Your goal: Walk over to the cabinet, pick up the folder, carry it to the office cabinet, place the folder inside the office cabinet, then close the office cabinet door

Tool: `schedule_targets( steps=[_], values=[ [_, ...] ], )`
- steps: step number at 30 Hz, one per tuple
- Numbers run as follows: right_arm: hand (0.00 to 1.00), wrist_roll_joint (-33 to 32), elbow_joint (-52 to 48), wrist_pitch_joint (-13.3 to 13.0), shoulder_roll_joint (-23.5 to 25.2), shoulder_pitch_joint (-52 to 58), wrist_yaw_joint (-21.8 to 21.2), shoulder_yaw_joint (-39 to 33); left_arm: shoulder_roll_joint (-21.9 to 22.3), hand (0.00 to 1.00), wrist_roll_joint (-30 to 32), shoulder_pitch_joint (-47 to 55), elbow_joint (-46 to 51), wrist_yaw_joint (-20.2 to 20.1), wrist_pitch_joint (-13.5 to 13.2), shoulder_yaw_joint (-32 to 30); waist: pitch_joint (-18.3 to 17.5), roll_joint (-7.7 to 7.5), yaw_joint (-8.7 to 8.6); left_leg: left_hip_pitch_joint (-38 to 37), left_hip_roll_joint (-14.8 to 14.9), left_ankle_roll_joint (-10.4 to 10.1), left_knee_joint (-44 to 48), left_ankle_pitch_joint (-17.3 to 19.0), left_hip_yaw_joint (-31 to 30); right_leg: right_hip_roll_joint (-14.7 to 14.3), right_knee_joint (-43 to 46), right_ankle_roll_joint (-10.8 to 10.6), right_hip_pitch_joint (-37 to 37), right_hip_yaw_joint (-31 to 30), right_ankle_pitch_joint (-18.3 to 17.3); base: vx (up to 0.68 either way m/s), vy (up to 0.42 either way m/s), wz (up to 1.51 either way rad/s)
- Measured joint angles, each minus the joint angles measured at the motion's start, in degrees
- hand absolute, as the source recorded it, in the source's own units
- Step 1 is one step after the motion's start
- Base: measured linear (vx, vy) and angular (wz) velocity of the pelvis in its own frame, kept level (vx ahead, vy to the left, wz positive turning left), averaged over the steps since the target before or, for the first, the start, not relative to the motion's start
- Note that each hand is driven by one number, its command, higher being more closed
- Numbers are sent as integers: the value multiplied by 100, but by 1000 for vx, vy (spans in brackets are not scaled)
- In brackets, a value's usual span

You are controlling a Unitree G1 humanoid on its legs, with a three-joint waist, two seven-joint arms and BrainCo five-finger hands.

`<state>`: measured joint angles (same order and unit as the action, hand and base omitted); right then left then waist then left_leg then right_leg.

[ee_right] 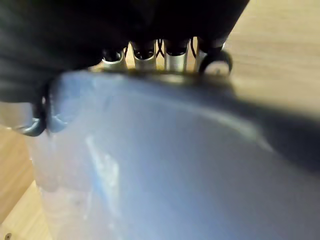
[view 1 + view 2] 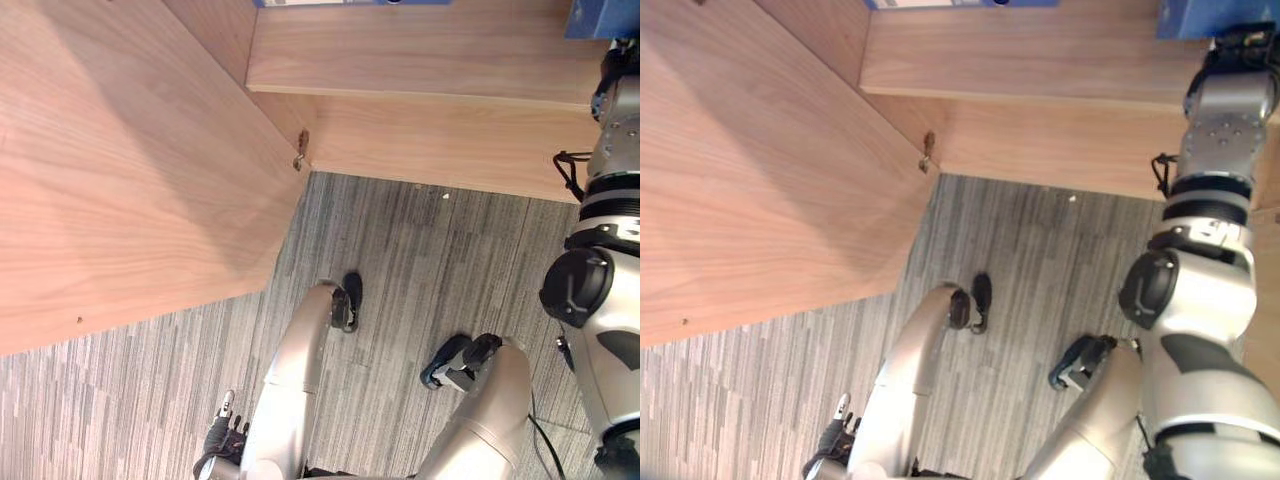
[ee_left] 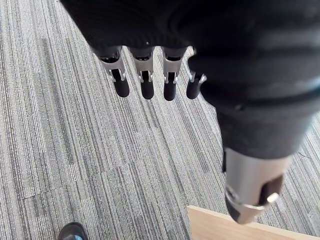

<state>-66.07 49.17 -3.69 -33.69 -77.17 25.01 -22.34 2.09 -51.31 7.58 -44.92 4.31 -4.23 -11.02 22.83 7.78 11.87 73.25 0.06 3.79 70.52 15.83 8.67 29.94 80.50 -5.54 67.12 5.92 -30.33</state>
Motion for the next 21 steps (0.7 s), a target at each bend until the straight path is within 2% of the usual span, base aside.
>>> schedule_targets(
  steps=[3,8,14,18,21],
  values=[
    [0,-9,-12,-54,-3,-99,0,1,-16,0,-19,-9,0,34,0,22,62,-5,-19,28,33,-29,1,12,-2,-29,4,1,36,0,0,46,-60,-4],
    [0,-69,-23,-148,-109,-206,-90,397,-20,0,-105,-11,6,47,-9,27,154,-10,-47,60,92,-11,26,-8,-2,-84,8,3,77,-2,3,65,-70,-4],
    [0,-35,-132,-155,-132,-206,-516,822,-14,0,-101,-11,-10,44,-5,-39,179,-18,-97,56,110,-14,27,-7,-1,-95,8,3,76,-1,3,61,-58,-1],
    [0,-20,-133,-50,-172,-193,-1096,1129,-4,0,-99,-13,-27,-48,29,-103,228,-27,-136,6,119,-15,21,-6,4,-100,-2,2,34,-1,3,59,-57,-1],
    [0,99,-132,38,-197,-127,-1363,1268,-1,0,-98,-39,-91,-160,34,-141,241,-34,-137,-56,122,-18,-14,-5,9,-108,-36,1,-18,2,4,55,-58,-2]
  ],
)
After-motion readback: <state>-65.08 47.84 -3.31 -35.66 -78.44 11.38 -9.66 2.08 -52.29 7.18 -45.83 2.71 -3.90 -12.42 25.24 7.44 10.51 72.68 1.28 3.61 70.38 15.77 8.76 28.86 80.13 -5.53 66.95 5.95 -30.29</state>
